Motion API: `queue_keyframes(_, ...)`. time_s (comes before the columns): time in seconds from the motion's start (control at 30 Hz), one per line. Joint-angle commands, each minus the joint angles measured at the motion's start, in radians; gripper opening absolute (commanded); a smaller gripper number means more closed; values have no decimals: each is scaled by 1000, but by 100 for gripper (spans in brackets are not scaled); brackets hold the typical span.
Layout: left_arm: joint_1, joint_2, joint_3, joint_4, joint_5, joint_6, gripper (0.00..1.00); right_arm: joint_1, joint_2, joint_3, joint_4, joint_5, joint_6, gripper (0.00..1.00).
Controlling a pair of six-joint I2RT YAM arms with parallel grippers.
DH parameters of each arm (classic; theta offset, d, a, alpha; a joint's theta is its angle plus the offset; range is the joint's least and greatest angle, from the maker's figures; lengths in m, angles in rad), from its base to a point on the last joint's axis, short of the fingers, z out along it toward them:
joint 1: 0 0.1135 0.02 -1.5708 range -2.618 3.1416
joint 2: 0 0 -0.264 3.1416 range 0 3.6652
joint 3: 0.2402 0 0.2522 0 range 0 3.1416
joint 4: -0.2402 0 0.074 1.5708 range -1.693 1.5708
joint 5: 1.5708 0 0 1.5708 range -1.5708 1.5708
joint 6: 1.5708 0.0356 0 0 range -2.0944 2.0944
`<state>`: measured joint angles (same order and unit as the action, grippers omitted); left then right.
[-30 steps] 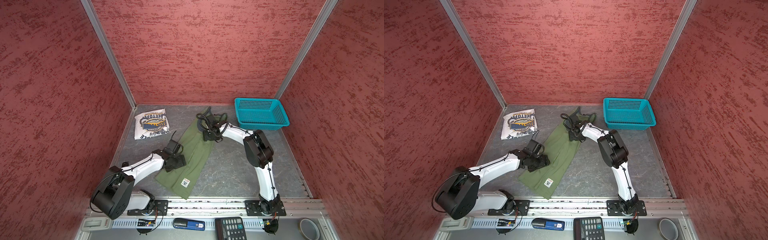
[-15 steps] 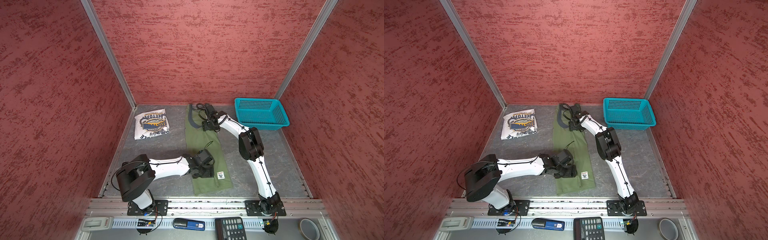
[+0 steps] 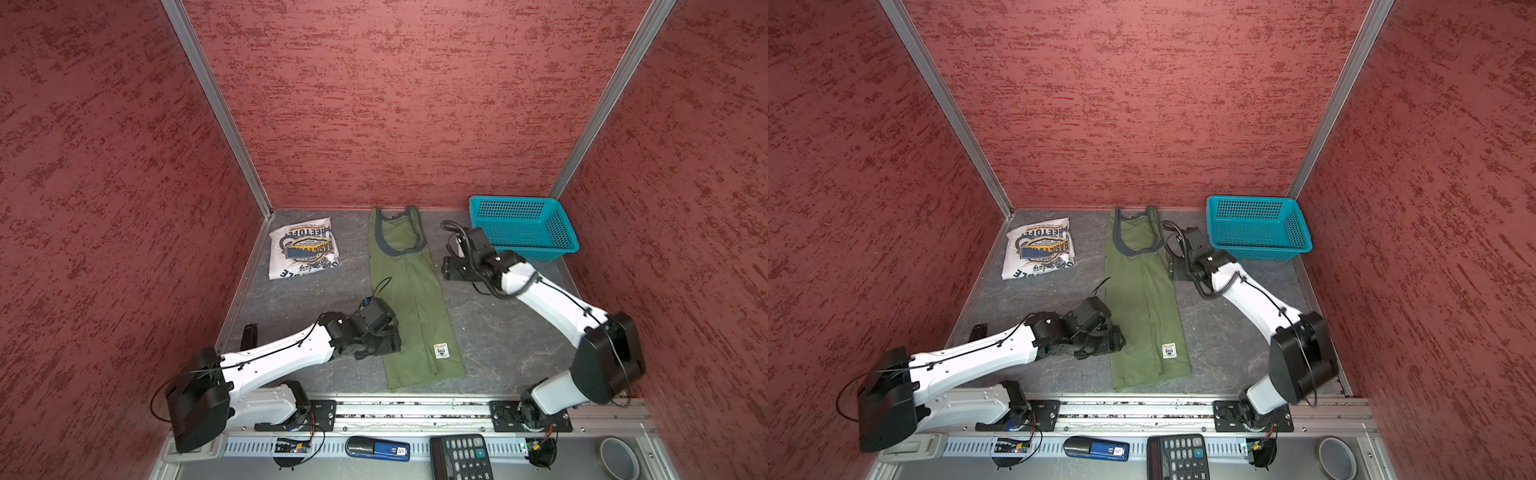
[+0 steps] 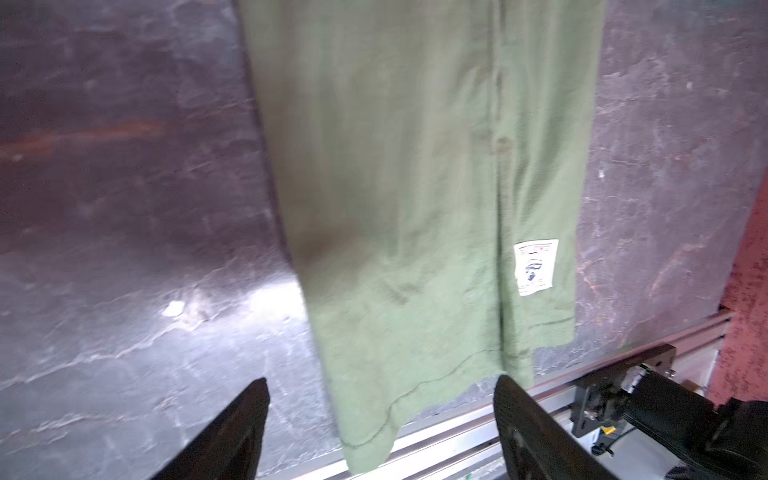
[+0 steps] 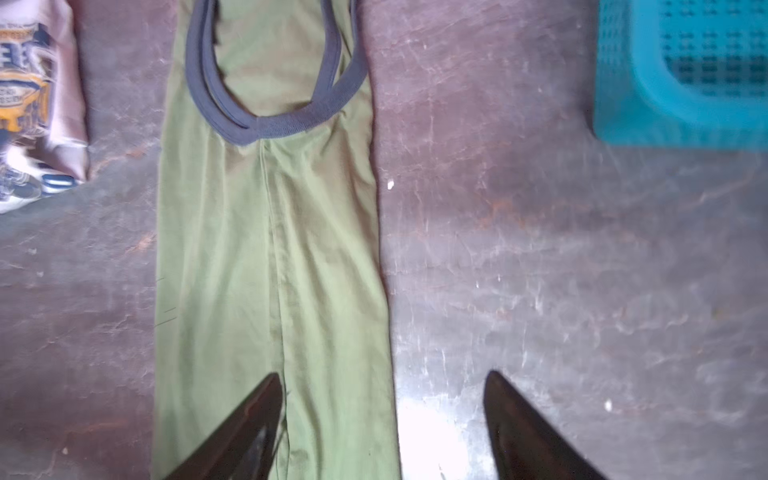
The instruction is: Fold and stack the tank tops
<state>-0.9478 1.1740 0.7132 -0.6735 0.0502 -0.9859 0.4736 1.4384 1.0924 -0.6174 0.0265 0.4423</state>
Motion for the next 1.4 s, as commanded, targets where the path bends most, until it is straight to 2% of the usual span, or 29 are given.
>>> queue_keyframes(0.0,-9,-38,-60,-51,36,-65,84,20,-119,-197,29,-102,148,75)
queue_keyframes(0.27,-67,15,-138,138,142,-112,75,125,-318,-485,-16,-200,339,69)
queue_keyframes(0.37,-102,69,-134,183,147,-122,72,197,-329,-547,0,-243,407,66)
queue_keyframes(0.5,-139,129,-123,220,160,-131,66,302,-319,-567,-22,-210,477,65)
queue_keyframes(0.63,-156,168,-122,243,169,-137,58,334,-317,-613,-11,-201,508,62)
queue_keyframes(0.73,-162,180,-121,255,171,-137,51,352,-317,-645,26,-218,524,55)
queue_keyframes(0.93,-164,162,-95,253,156,-119,26,370,-337,-587,23,-197,515,21)
queue_keyframes(1.0,-159,143,-67,228,135,-99,17,370,-350,-548,1,-169,508,12)
queue_keyframes(1.13,-79,119,0,218,115,-26,7,332,-337,-427,-38,-109,447,5)
queue_keyframes(1.37,221,194,208,196,149,154,5,148,-152,-143,29,-94,202,3)
